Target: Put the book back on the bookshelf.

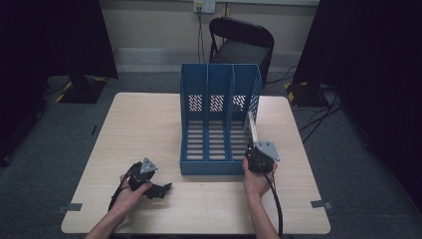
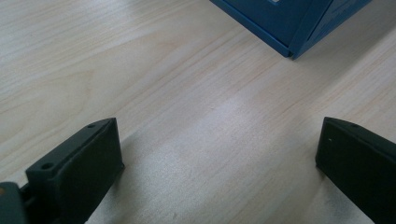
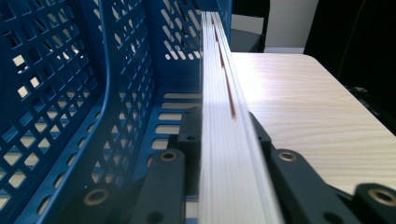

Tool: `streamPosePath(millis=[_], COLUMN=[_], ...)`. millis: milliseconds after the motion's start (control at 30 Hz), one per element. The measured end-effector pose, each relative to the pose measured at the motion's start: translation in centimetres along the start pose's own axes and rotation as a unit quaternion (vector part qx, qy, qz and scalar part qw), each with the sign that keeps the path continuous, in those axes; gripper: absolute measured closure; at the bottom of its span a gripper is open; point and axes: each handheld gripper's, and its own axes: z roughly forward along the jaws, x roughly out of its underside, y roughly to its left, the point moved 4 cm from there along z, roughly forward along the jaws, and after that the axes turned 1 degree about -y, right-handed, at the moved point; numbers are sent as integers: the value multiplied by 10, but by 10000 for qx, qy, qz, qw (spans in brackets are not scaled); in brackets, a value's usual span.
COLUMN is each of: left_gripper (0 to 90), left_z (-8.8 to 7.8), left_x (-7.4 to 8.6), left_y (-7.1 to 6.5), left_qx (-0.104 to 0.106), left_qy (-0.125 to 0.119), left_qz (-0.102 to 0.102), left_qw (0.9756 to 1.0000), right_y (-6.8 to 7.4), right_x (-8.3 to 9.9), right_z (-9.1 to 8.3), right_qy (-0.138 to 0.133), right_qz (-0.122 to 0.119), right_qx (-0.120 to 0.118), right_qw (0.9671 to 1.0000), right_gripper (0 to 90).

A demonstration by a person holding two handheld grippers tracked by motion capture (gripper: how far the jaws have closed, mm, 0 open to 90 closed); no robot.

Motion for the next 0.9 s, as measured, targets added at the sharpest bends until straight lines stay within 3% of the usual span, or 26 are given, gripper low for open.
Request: streamPosePath(millis=[133, 233, 300, 400, 633, 733, 900], left_gripper=[0, 0, 0, 0, 0, 0, 0], left_z=[0, 0, 0, 0, 0, 0, 0], left_x=[0, 0, 0, 0, 0, 0, 0], left_y=[0, 0, 0, 0, 0, 0, 0], left_qx=[11, 13, 18, 9, 9, 8, 7], left_qy=[8, 6, 4, 1, 1, 0, 2], left_qz=[8, 8, 16, 19, 18, 18, 20], left_qw=[10000, 10000, 10000, 10000, 10000, 10000, 10000], right_y=[-5, -4, -2, -2, -1, -3, -3], right_x=[-6, -13, -16, -17, -17, -17, -14], right_z=[0, 0, 2, 2, 3, 4, 4], right_qy=[-7, -20, 123, 184, 11, -55, -129], right_qz=[119, -57, -198, -308, -191, -58, -74], right_qx=[-163, -194, -223, -166, -154, -85, 100], right_qw=[9998, 9998, 9995, 9992, 9997, 9999, 9998], right_gripper=[691, 691, 693, 747, 765, 765, 764])
